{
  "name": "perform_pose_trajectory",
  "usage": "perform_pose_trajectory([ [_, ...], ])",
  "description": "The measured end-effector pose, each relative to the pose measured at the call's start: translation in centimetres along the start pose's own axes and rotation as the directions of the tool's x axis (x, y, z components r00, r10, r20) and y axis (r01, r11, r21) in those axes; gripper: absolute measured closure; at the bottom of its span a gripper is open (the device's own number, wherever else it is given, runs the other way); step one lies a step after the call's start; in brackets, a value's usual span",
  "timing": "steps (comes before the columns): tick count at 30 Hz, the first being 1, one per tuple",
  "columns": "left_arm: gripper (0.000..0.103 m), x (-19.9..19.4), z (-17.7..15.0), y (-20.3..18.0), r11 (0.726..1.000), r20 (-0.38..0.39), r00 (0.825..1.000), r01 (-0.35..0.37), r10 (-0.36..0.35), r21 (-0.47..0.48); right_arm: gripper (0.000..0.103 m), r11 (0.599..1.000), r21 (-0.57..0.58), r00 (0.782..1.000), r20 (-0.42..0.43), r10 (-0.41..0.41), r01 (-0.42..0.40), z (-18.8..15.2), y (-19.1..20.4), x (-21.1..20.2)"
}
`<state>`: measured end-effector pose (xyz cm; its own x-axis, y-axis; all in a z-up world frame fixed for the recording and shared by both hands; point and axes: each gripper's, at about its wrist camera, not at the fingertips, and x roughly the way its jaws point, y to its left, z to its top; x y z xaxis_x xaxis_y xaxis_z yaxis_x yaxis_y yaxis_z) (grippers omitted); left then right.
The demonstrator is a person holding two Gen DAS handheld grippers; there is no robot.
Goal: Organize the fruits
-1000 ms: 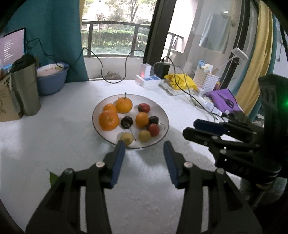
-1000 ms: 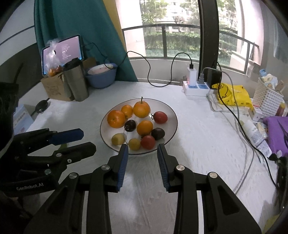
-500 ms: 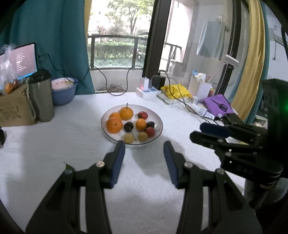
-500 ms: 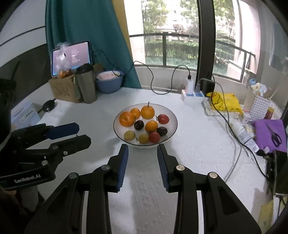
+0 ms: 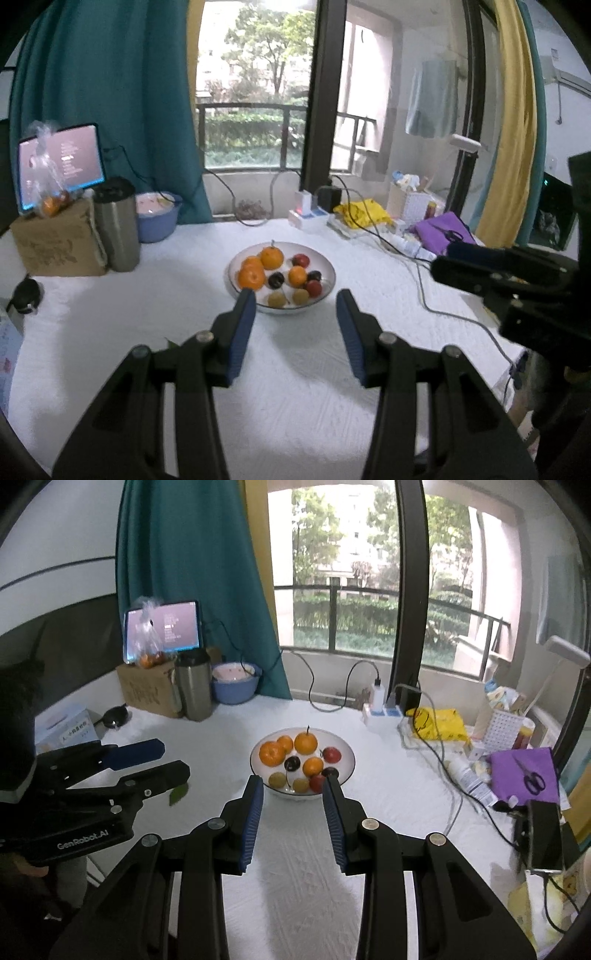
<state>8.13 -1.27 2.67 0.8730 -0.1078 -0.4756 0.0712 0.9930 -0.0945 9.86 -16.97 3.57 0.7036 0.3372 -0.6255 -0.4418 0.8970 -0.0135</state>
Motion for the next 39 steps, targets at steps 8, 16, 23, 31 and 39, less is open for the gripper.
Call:
perform_pose_trajectory([
  [8, 0.019, -3.9, 0.7, 0.5, 1.000, 0.103, 0.995, 0.000, 0.003, -0.030, 0.046, 0.999, -0.005, 0.997, 0.069, -0.040, 0.040, 0.5, 0.9, -3.3],
  [16, 0.014, -6.7, 1.6, 1.1, 0.997, 0.154, 0.985, -0.068, 0.071, -0.025, 0.026, 0.994, 0.001, 0.984, 0.144, -0.107, 0.108, 0.8, 1.3, -6.8],
  [23, 0.013, -7.3, 1.5, 1.8, 0.992, 0.176, 0.976, -0.126, 0.127, -0.012, 0.021, 0.987, 0.030, 0.974, 0.165, -0.158, 0.156, 0.8, 0.2, -8.2],
  [31, 0.013, -6.9, 1.4, 1.4, 0.995, 0.152, 0.983, -0.105, 0.104, 0.000, 0.021, 0.983, 0.077, 0.973, 0.152, -0.175, 0.165, 0.1, -1.2, -7.9],
  [39, 0.013, -6.3, 1.5, 0.8, 0.994, 0.132, 0.985, -0.108, 0.106, 0.004, 0.021, 0.983, 0.085, 0.974, 0.145, -0.176, 0.165, -0.1, -1.6, -8.0],
])
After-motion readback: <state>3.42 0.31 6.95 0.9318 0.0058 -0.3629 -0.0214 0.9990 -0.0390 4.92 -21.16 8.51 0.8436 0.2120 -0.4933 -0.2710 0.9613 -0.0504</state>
